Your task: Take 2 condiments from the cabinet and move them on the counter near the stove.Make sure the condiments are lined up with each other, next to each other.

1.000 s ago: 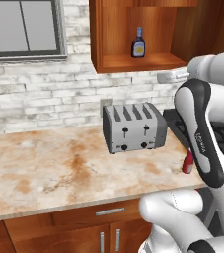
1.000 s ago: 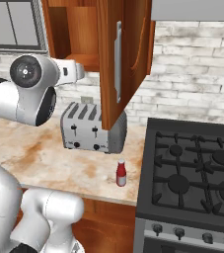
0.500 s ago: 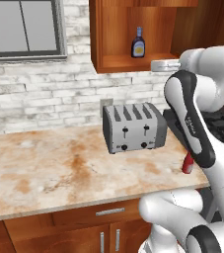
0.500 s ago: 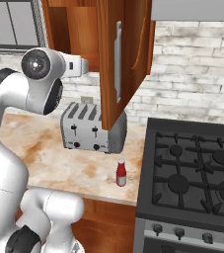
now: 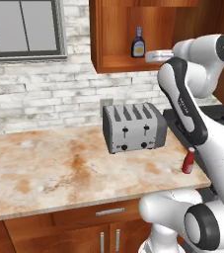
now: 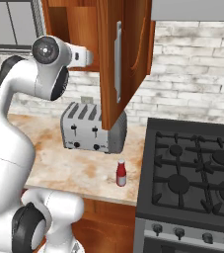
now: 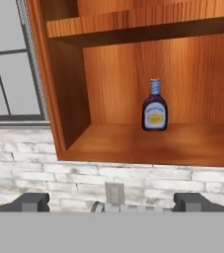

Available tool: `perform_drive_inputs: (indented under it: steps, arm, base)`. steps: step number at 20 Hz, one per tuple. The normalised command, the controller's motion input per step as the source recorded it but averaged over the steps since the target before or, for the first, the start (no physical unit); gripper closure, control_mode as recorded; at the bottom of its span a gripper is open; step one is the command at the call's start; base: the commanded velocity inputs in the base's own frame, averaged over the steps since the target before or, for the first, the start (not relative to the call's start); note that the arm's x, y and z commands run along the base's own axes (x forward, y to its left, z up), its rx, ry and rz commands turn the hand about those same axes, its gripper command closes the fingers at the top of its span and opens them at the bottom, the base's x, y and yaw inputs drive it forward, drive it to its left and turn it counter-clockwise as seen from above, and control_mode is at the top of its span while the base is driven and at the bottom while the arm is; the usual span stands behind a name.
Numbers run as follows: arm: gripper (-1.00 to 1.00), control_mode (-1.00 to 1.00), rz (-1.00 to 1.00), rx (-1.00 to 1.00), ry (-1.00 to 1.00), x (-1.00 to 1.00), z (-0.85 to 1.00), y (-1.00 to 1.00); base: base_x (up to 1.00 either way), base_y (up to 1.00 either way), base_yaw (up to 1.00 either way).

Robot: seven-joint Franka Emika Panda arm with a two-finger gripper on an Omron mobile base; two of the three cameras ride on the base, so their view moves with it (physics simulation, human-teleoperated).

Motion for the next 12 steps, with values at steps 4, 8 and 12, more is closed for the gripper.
perform_drive_inputs:
  steps: [4, 8, 12]
  arm:
    - [-1.0, -1.0, 0.0, 0.0, 0.0, 0.46, 0.03, 0.0]
    - [-1.0, -1.0, 0.0, 0.0, 0.0, 0.43, 0.13, -0.03]
    - [-1.0, -1.0, 0.0, 0.0, 0.0, 0.5, 0.02, -0.07]
  base:
    - [0.0, 0.0, 0.0]
    - [0.0, 0.0, 0.0]
    - [0.0, 0.0, 0.0]
